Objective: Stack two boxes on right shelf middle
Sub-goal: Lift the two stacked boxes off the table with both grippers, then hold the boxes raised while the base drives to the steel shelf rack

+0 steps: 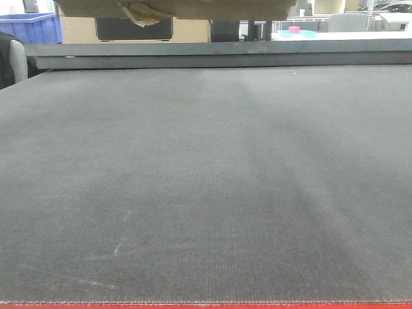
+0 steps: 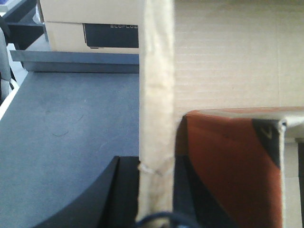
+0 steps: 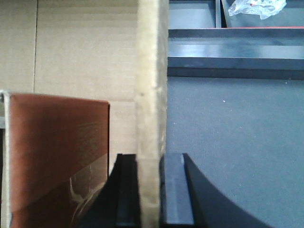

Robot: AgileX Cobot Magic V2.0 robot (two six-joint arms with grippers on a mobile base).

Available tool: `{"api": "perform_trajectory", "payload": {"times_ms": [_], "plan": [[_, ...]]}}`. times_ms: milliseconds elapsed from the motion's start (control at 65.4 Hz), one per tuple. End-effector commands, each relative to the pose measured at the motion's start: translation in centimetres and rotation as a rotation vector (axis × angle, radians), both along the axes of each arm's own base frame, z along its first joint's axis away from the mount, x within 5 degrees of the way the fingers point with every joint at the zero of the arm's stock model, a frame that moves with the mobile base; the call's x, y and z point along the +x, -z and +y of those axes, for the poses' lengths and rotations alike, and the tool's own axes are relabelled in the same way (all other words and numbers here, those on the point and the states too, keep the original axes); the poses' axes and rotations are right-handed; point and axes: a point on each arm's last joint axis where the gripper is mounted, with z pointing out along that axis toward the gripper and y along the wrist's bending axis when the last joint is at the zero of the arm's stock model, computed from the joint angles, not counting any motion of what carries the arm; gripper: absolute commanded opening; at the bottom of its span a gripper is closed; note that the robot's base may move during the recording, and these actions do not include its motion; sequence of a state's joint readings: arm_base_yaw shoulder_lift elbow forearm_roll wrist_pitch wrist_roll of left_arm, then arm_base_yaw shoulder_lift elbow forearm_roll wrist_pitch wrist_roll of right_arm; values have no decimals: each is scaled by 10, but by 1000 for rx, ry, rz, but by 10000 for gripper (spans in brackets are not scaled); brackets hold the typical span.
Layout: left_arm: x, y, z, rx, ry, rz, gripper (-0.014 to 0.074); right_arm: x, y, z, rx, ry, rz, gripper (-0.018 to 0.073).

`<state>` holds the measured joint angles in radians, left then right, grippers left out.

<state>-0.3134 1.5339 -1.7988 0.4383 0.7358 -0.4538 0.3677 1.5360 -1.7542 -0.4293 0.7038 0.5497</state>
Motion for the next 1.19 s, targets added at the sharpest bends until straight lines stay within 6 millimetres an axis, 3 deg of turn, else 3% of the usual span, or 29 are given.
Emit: {"api": "perform_trajectory", "payload": {"times_ms": [0, 536, 1178], "plan": [[-8, -16, 7, 15, -2, -83, -111, -2, -14, -3, -11, -6, -89, -151], [-7, -16, 7, 15, -2, -84, -111, -2, -15, -3, -9, -12, -100, -151], [-7, -17, 6, 15, -1, -86, -111, -1, -28, 3, 22, -76, -240, -151]]}}
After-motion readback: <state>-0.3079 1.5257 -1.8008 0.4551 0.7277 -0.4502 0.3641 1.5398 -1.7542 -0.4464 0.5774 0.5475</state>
